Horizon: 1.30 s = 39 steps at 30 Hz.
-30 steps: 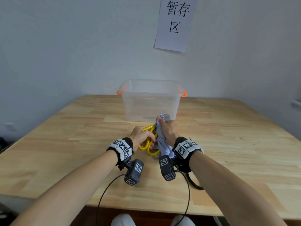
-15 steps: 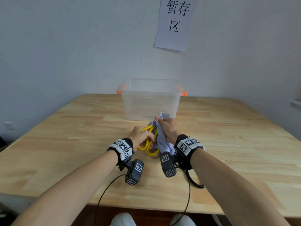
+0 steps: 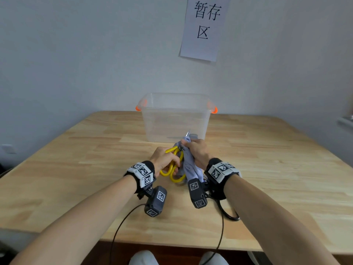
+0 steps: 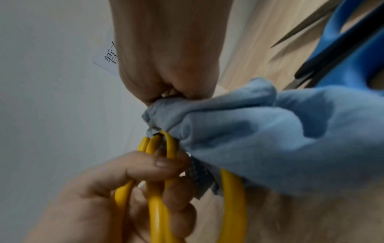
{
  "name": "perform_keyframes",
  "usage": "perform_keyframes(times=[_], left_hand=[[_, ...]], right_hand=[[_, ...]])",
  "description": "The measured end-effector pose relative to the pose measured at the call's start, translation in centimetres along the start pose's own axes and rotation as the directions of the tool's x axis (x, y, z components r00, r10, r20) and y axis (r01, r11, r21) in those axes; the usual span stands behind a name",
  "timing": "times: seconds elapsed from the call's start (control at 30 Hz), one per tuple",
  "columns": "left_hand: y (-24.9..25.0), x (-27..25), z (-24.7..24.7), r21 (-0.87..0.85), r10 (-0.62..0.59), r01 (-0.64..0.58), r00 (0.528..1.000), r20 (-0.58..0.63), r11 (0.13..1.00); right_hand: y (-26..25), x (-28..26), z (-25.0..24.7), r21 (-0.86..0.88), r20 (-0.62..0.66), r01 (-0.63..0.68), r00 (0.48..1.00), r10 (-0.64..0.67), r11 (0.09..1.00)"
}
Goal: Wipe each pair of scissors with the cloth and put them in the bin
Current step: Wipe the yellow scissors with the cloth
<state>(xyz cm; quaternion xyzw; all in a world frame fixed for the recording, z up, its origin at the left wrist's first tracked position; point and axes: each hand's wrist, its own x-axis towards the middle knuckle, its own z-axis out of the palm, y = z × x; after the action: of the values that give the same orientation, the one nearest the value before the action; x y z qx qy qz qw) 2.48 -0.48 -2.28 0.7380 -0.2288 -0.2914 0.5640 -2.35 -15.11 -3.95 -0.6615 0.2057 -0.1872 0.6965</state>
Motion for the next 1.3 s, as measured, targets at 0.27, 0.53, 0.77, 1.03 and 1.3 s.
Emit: perform_keyframes(times=[0.27,0.53,0.77,1.03,1.3], left_hand=[[-0.3,-0.3,0.2,0.021,0.006,-0.006,1.000,0.004,1.000],[-0.2,-0.4,-0.1,0.083,0.031,-0.030,1.000,-0.003,0.996],[-0.3,-0.3,0.1,0.051,0.001,-0.003,1.000,0.030,0.999],[-0.1,0.0,0.3,0.069,0.008,-0.008,1.000,0.004,0.998],[-0.4,0.2,0.5,0.042,0.023,-0.023,1.000,0.014,0.999]], right_hand=[[0.9,0.5,0.0,0.082,-0.052,-0.037,0.998,0.042,0.996],[0.2,0.7,-0.4,0.005,0.028,-0.064,0.998,0.063,0.998],[1.3,0.7,-0.1,0.029,-0.058,0.012,0.998,-0.010,1.000],[0.9,1.3,-0.3,0.004,-0.029,-0.032,0.999,0.033,0.999],[1.2,1.8,-0.4,-0.120,-0.211,-0.027,0.978,0.002,0.992]])
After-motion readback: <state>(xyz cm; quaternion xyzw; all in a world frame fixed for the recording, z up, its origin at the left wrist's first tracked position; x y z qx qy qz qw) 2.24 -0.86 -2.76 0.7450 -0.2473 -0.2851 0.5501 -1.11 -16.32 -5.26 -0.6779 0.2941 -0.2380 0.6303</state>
